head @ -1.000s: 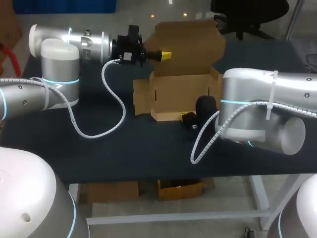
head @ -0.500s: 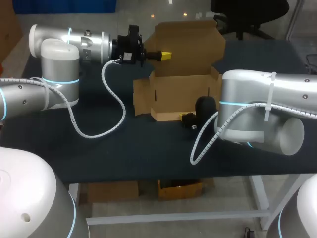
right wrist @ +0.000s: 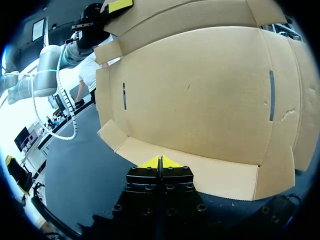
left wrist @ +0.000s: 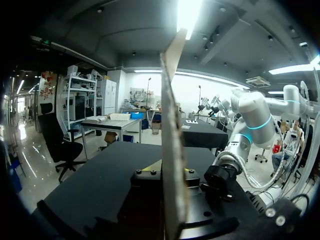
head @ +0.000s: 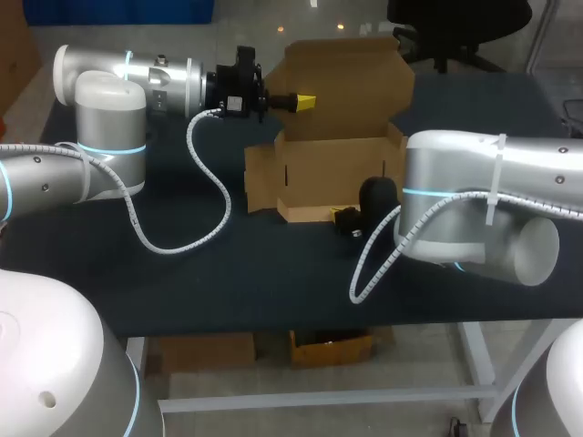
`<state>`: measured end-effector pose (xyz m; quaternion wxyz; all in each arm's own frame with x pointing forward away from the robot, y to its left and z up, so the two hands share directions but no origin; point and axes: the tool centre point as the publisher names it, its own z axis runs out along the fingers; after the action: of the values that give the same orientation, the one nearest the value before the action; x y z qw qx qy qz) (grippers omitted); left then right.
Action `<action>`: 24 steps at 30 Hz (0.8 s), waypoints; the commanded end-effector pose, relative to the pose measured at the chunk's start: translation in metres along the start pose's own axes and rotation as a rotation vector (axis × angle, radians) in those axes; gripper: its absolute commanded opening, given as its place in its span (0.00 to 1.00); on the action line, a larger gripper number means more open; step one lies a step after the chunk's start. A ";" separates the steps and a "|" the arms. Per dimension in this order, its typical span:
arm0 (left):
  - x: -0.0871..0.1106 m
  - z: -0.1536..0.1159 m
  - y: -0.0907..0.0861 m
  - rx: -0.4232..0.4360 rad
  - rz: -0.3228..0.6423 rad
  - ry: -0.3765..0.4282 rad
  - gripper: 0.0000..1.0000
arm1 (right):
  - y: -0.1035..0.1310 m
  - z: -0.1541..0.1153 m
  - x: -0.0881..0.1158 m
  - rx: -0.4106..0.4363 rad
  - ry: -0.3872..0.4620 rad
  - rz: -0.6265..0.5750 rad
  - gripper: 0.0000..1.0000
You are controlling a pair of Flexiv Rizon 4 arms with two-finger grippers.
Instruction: Assemble the packaging by folding the flat box into shape, placing the metal phone stand inside, and closing the box properly
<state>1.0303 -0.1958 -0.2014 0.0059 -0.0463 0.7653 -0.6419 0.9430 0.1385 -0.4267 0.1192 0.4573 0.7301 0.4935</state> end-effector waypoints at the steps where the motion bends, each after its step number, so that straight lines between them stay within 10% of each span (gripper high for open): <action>1: 0.000 0.000 0.000 0.000 0.000 0.001 0.00 | -0.004 0.004 0.000 -0.005 -0.007 0.000 0.00; 24: 0.046 -0.005 0.009 -0.022 -0.015 0.041 0.00 | -0.004 0.004 0.000 -0.005 -0.007 0.000 0.00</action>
<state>0.9852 -0.1955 -0.2069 -0.0138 -0.0392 0.7702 -0.6365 0.9431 0.1389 -0.4269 0.1194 0.4573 0.7300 0.4936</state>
